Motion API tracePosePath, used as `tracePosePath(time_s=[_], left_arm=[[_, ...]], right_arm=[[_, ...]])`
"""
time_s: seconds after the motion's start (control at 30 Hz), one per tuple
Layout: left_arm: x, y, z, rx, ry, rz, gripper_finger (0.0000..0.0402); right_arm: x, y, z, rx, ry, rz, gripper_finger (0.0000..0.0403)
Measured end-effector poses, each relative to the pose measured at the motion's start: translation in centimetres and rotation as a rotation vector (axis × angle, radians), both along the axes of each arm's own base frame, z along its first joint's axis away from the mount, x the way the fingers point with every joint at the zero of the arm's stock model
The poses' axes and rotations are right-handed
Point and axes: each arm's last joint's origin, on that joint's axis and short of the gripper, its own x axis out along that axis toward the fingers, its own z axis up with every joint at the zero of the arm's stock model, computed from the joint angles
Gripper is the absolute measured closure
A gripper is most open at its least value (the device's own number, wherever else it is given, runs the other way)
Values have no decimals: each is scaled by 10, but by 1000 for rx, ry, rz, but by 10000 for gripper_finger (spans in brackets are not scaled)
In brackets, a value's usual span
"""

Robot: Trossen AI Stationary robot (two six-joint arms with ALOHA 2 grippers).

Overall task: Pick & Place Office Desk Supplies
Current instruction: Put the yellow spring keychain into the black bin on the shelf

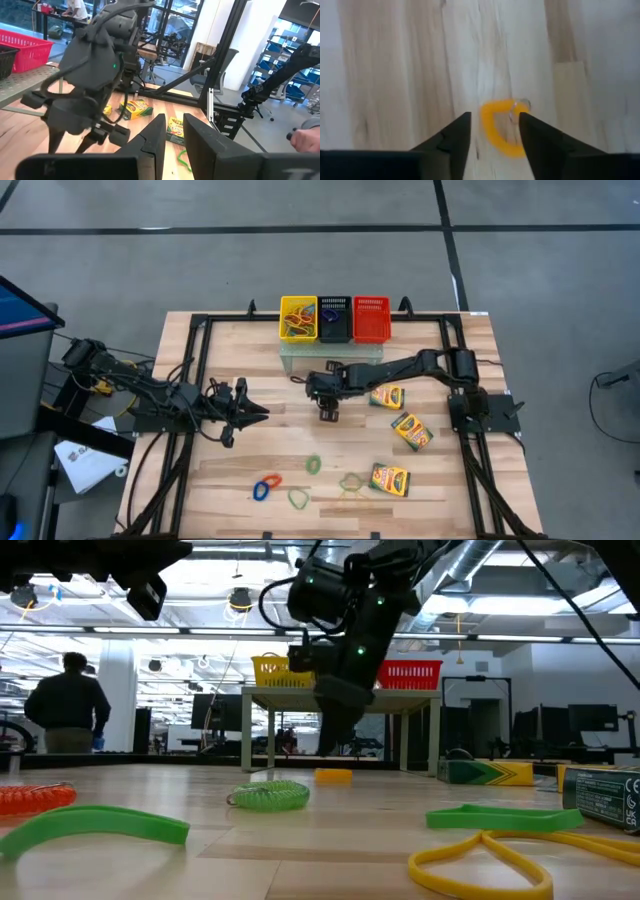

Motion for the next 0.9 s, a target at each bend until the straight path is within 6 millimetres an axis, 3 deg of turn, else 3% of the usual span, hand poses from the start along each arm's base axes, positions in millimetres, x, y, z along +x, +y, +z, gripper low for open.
tracePosePath(time_s=[0.17, 0.6, 0.7, 0.83, 0.9], left_arm=[[0, 0, 0, 1, 1, 0, 340], [0, 0, 0, 2, 2, 0, 340], [0, 0, 0, 1, 1, 0, 340], [0, 0, 0, 1, 0, -1, 340], [0, 0, 0, 1, 1, 0, 340]], right_arm=[[2, -9, -10, 31, 12, -20, 214], [-6, -16, -34, 138, 62, -31, 245], [-6, -16, -35, 151, 66, -50, 285], [-7, -16, -35, 166, 70, -64, 377], [-7, -16, -35, 167, 70, -66, 386]])
